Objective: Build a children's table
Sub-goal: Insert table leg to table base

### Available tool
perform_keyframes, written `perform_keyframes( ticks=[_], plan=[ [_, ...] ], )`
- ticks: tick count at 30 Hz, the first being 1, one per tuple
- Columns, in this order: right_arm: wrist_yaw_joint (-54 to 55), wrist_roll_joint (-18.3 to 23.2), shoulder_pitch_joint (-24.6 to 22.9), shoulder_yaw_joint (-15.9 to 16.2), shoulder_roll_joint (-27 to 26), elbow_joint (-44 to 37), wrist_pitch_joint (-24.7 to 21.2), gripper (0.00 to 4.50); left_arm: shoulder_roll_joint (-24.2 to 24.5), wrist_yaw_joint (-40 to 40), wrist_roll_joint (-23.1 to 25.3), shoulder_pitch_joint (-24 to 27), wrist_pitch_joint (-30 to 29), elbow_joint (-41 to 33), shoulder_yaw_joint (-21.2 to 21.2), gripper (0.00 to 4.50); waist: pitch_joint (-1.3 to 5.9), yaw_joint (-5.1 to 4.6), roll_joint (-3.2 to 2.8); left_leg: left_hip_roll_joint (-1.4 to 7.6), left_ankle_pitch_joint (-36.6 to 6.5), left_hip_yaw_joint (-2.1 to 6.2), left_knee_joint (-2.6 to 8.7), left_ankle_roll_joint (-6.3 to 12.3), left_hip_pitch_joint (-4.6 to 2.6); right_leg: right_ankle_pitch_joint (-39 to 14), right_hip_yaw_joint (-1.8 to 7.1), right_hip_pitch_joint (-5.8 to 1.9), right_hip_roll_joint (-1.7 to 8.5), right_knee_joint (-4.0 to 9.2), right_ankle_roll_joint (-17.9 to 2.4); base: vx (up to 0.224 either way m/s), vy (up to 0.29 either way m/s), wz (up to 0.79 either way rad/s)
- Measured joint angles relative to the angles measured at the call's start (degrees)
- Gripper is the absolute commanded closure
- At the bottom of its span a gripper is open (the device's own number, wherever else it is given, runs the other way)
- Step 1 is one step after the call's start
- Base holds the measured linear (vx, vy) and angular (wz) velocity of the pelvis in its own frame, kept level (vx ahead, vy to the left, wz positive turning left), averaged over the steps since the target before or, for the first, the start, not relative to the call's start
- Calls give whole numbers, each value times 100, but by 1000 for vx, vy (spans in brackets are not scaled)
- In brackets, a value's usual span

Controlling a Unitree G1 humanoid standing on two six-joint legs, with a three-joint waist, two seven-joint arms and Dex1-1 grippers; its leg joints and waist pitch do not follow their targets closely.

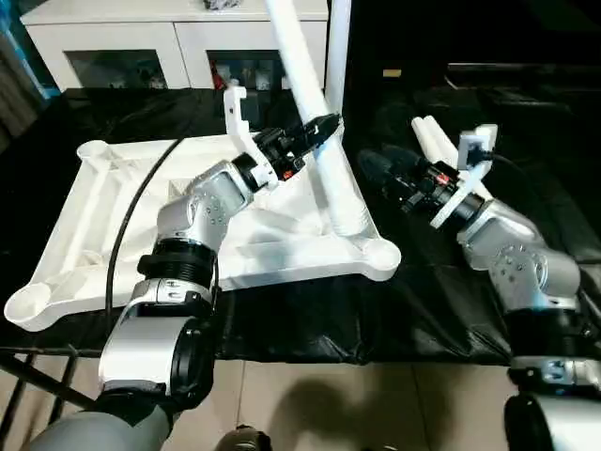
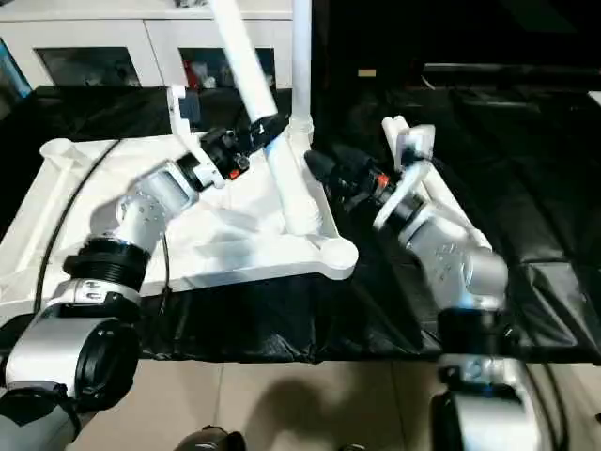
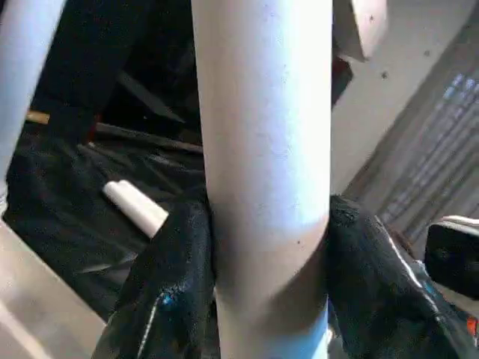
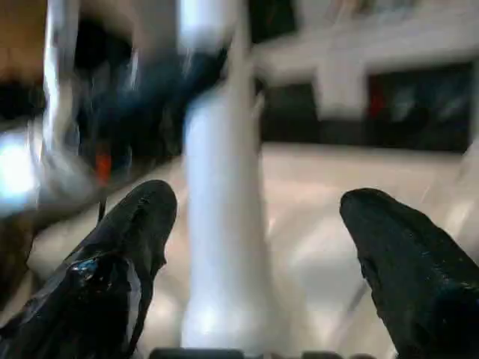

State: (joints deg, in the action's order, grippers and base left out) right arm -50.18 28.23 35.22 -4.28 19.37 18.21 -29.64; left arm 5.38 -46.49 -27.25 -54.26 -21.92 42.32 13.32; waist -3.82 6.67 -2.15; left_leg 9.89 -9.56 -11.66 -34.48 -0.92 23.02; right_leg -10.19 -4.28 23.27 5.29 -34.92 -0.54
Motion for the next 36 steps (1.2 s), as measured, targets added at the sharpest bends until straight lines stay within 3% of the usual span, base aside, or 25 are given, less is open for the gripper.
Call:
perform_keyframes(
  ticks=[7, 15, 17, 20, 21, 25, 32, 36],
  plan=[
    [-121, -259, 144, 320, 85, 2, -72, 52, 43, -66, 125, 31, -59, -295, -255, 259, -17, 13, 48, 1, -4, 1, -5, -9, 0, 0, 2, 1, 1, -7, 0, 0, 0, 0],
    [752, -1109, 273, 1044, -409, 5, 43, 52, -156, 612, 457, 201, -136, -822, -612, 259, -14, -11, 52, 1, -4, 1, -6, -10, -1, 0, 2, 2, 0, -11, -1, 0, 0, 0],
    [1089, -1314, 296, 1150, -605, 86, 47, 86, -213, 822, 549, 208, -150, -940, -670, 259, -15, -13, 53, 1, -4, 2, -6, -11, -1, 0, 2, 2, 1, -11, -1, 0, 0, 0],
    [1507, -1430, 392, 1146, -796, 225, 47, 92, -268, 1058, 650, 215, -156, -1098, -727, 259, -15, -13, 54, 0, -5, 1, -6, -11, 0, 0, 5, 2, 0, -10, -1, 0, 0, 0],
    [1571, -1445, 402, 1145, -805, 226, 48, 121, -267, 1076, 680, 216, -152, -1136, -750, 259, -14, -12, 58, 0, -5, 1, -5, -11, 0, 0, 5, 2, 0, -9, -1, 0, 0, 0],
    [1736, -1440, 438, 1082, -931, 226, 40, 135, -215, 1276, 865, 231, -45, -1233, -834, 259, -16, -25, 64, 0, -5, 1, -5, -11, -1, 0, 5, 2, 0, -10, 0, 0, 0, 0],
    [1768, -1423, 510, 916, -1033, 225, 34, 211, -195, 1526, 995, 260, -14, -1410, -869, 260, -16, -27, 78, 0, -4, 1, -6, -11, -1, 1, 6, 3, 0, -14, 0, 0, 0, 0],
    [1783, -1396, 510, 861, -1072, 238, 34, 232, -202, 1627, 1021, 327, -11, -1518, -871, 260, -13, -25, 95, 0, -4, 1, -6, -11, -1, 1, 7, 3, 0, -12, 0, 0, 0, 0]
  ],
)
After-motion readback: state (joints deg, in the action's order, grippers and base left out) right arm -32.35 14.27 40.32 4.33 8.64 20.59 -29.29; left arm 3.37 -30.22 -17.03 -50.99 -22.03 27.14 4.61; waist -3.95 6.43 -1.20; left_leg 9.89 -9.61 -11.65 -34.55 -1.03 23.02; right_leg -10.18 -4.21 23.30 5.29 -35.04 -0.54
